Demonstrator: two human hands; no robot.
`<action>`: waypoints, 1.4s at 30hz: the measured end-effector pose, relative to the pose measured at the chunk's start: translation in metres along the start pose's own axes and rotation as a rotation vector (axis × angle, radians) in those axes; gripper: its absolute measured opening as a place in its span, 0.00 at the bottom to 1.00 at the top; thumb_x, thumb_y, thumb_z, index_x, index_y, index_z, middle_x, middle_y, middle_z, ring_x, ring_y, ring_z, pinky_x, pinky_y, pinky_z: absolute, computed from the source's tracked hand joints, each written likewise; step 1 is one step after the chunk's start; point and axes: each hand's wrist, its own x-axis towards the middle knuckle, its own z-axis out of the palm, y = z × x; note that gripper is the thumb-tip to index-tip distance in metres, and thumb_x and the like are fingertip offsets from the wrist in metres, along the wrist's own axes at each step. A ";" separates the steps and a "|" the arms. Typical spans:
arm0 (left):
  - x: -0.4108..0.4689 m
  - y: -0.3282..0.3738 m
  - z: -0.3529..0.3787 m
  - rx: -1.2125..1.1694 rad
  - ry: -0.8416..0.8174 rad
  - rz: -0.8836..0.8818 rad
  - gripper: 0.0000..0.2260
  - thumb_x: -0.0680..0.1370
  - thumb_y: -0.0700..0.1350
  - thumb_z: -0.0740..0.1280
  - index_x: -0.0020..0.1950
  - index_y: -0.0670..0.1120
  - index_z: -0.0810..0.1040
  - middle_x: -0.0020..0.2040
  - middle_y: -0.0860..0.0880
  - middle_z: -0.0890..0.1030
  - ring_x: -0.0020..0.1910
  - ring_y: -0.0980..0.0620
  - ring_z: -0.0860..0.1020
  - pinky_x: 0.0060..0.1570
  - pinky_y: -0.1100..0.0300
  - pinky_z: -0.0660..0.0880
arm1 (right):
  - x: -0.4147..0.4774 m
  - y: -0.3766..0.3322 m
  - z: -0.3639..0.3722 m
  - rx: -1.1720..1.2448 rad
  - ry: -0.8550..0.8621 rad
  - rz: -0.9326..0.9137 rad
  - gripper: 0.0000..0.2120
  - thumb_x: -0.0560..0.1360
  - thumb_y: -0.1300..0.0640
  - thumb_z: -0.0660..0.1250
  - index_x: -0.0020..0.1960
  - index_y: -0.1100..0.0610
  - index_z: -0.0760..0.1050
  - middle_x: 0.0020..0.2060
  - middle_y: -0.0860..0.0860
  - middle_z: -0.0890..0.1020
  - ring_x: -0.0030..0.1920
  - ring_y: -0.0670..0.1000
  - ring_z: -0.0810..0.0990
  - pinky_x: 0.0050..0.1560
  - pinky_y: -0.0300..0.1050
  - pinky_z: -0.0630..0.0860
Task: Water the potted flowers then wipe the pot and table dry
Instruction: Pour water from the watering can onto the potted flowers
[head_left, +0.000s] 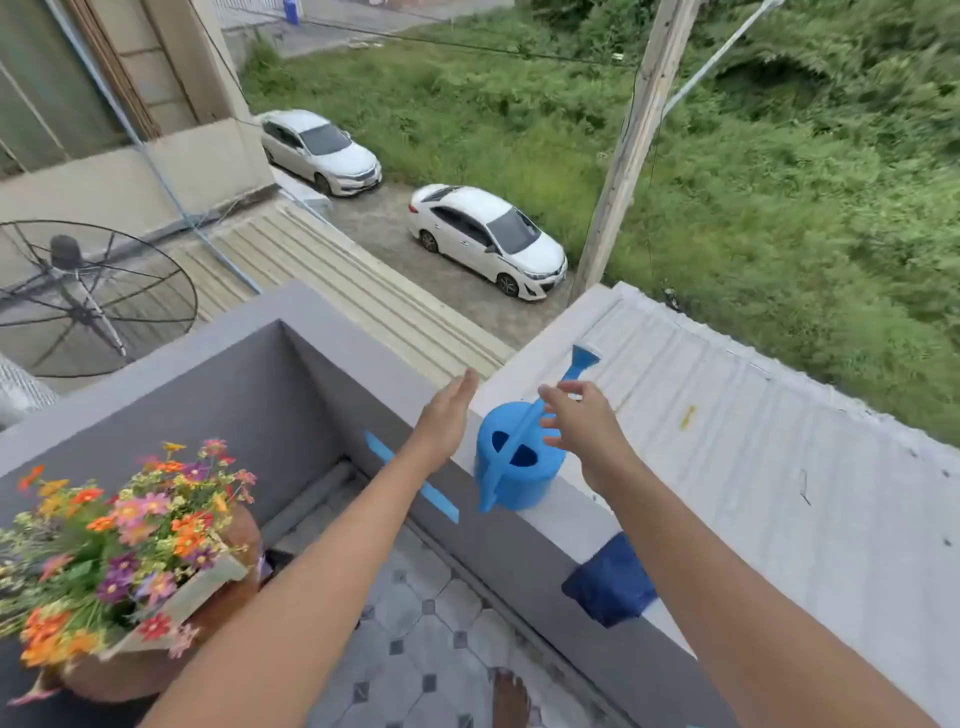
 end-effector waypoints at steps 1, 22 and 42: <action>0.004 -0.005 0.009 -0.004 -0.001 -0.035 0.38 0.76 0.73 0.51 0.78 0.52 0.64 0.77 0.54 0.67 0.76 0.54 0.64 0.76 0.52 0.57 | 0.003 0.009 0.000 0.010 0.001 0.065 0.22 0.78 0.47 0.68 0.67 0.56 0.70 0.56 0.55 0.80 0.50 0.51 0.84 0.51 0.49 0.82; -0.006 -0.077 0.013 -0.259 0.310 -0.146 0.25 0.73 0.74 0.58 0.50 0.55 0.80 0.48 0.46 0.83 0.50 0.49 0.79 0.63 0.40 0.72 | 0.029 -0.026 0.057 -0.363 -0.600 -0.024 0.14 0.82 0.50 0.63 0.42 0.58 0.67 0.28 0.55 0.75 0.22 0.52 0.73 0.28 0.39 0.73; -0.227 -0.066 -0.126 -0.427 0.671 -0.121 0.23 0.79 0.66 0.55 0.68 0.55 0.71 0.59 0.55 0.81 0.55 0.59 0.79 0.51 0.60 0.75 | -0.155 -0.100 0.237 -1.284 -0.664 -0.857 0.16 0.83 0.51 0.59 0.44 0.62 0.71 0.37 0.56 0.75 0.32 0.56 0.73 0.28 0.45 0.65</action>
